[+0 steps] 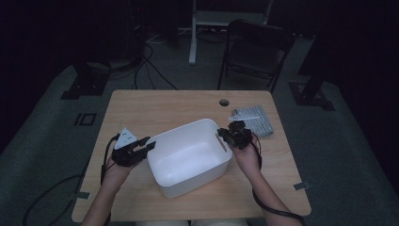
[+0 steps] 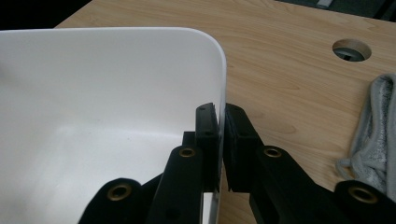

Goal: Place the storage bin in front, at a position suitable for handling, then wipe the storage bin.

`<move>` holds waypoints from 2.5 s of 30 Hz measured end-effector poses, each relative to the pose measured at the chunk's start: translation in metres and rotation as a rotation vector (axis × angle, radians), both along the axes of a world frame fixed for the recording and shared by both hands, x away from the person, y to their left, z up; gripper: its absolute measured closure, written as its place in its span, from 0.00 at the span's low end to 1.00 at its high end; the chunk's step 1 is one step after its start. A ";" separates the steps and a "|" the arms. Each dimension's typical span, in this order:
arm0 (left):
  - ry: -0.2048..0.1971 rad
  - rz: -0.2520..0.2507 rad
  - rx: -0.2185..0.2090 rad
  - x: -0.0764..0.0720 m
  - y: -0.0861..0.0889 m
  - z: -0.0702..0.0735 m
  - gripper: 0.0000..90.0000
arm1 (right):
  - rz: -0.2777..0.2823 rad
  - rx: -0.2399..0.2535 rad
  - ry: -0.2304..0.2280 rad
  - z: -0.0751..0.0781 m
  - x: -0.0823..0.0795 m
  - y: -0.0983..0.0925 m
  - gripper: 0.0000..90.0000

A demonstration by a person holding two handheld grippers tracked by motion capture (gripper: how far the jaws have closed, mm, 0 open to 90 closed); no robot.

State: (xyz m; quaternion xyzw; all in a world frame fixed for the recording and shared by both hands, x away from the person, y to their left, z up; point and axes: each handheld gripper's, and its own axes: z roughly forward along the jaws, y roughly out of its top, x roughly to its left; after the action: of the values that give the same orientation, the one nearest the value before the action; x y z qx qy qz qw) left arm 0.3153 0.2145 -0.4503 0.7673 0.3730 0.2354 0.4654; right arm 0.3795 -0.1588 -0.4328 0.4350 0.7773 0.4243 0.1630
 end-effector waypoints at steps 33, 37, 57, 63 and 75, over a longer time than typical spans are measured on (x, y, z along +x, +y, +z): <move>-0.002 0.059 -0.029 0.006 0.009 -0.004 0.90 | 0.005 0.119 -0.124 0.010 -0.053 -0.077 0.49; -0.016 0.058 -0.021 0.006 0.009 -0.004 0.90 | -0.036 0.122 -0.147 0.010 -0.037 -0.092 0.44; -0.027 0.087 -0.026 0.004 0.006 -0.006 0.90 | -0.313 0.103 -0.063 -0.047 0.081 -0.140 0.34; -0.022 0.086 -0.035 0.004 0.006 -0.006 0.90 | -0.346 0.070 -0.016 -0.062 0.112 -0.131 0.31; -0.022 0.085 -0.033 0.004 0.006 -0.006 0.90 | -0.447 -0.013 0.077 -0.090 0.151 -0.125 0.23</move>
State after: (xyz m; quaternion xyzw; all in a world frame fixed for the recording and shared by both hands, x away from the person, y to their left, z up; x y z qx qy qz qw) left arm 0.3194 0.2209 -0.4560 0.7404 0.4040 0.2569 0.4718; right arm 0.5304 -0.2838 -0.5228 0.6112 0.6700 0.3556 0.2259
